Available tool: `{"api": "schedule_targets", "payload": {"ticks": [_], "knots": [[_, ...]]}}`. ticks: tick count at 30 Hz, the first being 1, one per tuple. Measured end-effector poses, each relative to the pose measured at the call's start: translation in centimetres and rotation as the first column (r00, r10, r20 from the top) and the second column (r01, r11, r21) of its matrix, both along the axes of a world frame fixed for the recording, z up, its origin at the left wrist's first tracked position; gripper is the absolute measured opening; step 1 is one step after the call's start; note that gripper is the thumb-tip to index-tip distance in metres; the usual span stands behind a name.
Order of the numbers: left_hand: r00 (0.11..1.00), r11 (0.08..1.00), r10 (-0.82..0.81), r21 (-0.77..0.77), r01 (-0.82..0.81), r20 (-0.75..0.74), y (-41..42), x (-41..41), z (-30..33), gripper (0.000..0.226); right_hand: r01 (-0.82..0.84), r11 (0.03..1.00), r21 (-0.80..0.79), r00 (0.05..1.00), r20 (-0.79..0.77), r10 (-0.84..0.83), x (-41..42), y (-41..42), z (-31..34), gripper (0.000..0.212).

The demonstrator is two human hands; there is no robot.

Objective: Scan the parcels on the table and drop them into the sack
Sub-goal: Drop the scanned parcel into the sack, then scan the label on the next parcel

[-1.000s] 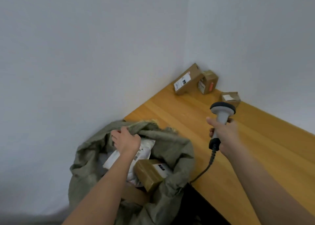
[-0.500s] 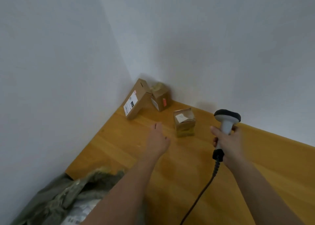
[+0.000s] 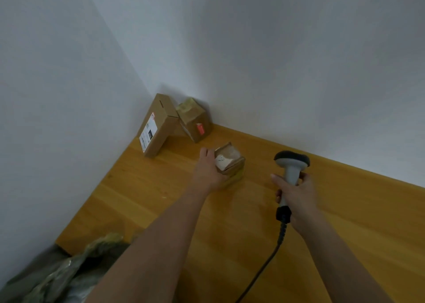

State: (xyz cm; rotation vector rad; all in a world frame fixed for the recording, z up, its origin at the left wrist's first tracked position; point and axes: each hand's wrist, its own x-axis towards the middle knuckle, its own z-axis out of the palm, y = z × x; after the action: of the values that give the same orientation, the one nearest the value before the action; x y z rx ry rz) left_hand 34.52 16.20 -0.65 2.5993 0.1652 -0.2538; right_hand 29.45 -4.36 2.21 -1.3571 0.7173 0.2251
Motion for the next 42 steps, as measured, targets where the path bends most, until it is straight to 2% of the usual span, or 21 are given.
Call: {"api": "schedule_targets", "payload": {"ticks": [2, 4, 9, 12, 16, 19, 21, 22, 24, 26, 27, 29, 30, 31, 33, 35, 37, 40, 42], "knots": [[0.998, 0.999, 0.009, -0.045, -0.006, 0.064, 0.3, -2.0, 0.3, 0.081, 0.012, 1.0, 0.027, 1.0, 0.004, -0.012, -0.3, 0.3, 0.7, 0.06], [0.98, 0.999, -0.018, -0.041, 0.027, 0.198, 0.8, -4.4, 1.0, 0.082, 0.021, 0.998, 0.059, 1.0, 0.007, -0.021, -1.0, 0.7, 1.7, 0.064], [0.844, 0.978, -0.205, 0.131, 0.16, 0.496, 2.6, -10.6, 4.9, 0.077, -0.048, 0.988, 0.146, 0.998, 0.056, 0.04, -3.7, 3.3, 5.8, 0.076], [0.759, 0.961, -0.266, 0.227, 0.159, 0.594, 4.0, -14.3, 7.4, 0.076, -0.125, 0.975, 0.181, 0.99, 0.091, 0.11, -6.6, 6.0, 8.7, 0.078], [0.628, 0.931, -0.346, 0.341, 0.135, 0.697, 6.6, -19.9, 9.7, 0.073, -0.287, 0.946, 0.15, 0.954, 0.134, 0.269, -11.6, 9.8, 11.7, 0.073], [0.611, 0.929, -0.346, 0.35, 0.119, 0.712, 9.1, -24.3, 11.1, 0.075, -0.367, 0.923, 0.115, 0.924, 0.156, 0.348, -15.5, 12.1, 13.1, 0.068], [0.673, 0.939, -0.329, 0.304, 0.159, 0.662, 10.7, -26.9, 12.1, 0.075, -0.377, 0.924, 0.063, 0.914, 0.185, 0.361, -17.9, 12.9, 13.7, 0.071], [0.726, 0.954, -0.293, 0.234, 0.185, 0.622, 11.3, -28.2, 12.7, 0.076, -0.384, 0.923, 0.026, 0.906, 0.202, 0.372, -19.1, 13.1, 14.0, 0.074], [0.828, 0.99, -0.133, 0.031, 0.138, 0.544, 11.7, -30.1, 14.0, 0.085, -0.404, 0.914, -0.044, 0.884, 0.237, 0.402, -21.1, 13.0, 14.7, 0.079], [0.932, 0.974, 0.077, -0.225, 0.005, 0.353, 11.6, -31.5, 15.4, 0.101, -0.399, 0.915, -0.063, 0.872, 0.282, 0.399, -22.6, 12.7, 15.4, 0.079], [0.972, 0.913, 0.143, -0.404, -0.057, 0.185, 11.3, -32.1, 16.0, 0.105, -0.394, 0.917, -0.066, 0.868, 0.303, 0.394, -23.1, 12.6, 15.7, 0.079], [0.984, 0.661, 0.145, -0.729, -0.175, -0.104, 10.9, -33.2, 16.6, 0.099, -0.407, 0.908, -0.097, 0.849, 0.326, 0.415, -24.1, 12.5, 16.4, 0.079], [0.975, 0.53, 0.132, -0.819, -0.222, -0.179, 10.8, -33.6, 16.6, 0.089, -0.422, 0.899, -0.122, 0.838, 0.327, 0.437, -24.5, 12.5, 16.7, 0.078], [0.969, 0.426, 0.129, -0.87, -0.247, -0.212, 10.8, -34.0, 16.6, 0.078, -0.434, 0.889, -0.146, 0.829, 0.322, 0.458, -24.8, 12.6, 17.0, 0.077], [0.962, 0.328, 0.159, -0.907, -0.264, -0.223, 10.8, -34.6, 16.7, 0.06, -0.448, 0.876, -0.181, 0.821, 0.304, 0.483, -25.2, 12.9, 17.7, 0.068], [0.945, 0.309, 0.234, -0.904, -0.296, -0.23, 11.3, -35.1, 17.0, 0.057, -0.446, 0.869, -0.216, 0.825, 0.278, 0.492, -25.2, 13.2, 18.7, 0.056], [0.91, 0.287, 0.33, -0.892, -0.349, -0.25, 12.3, -35.3, 17.1, 0.064, -0.465, 0.853, -0.235, 0.822, 0.243, 0.515, -24.9, 13.3, 19.8, 0.047], [0.844, 0.202, 0.446, -0.885, -0.42, -0.299, 13.8, -35.4, 17.2, 0.061, -0.533, 0.823, -0.195, 0.788, 0.239, 0.567, -24.4, 12.9, 21.5, 0.044], [0.808, 0.189, 0.498, -0.87, -0.455, -0.315, 14.3, -35.4, 17.3, 0.058, -0.571, 0.797, -0.198, 0.748, 0.274, 0.605, -24.2, 12.3, 22.5, 0.043]]}}
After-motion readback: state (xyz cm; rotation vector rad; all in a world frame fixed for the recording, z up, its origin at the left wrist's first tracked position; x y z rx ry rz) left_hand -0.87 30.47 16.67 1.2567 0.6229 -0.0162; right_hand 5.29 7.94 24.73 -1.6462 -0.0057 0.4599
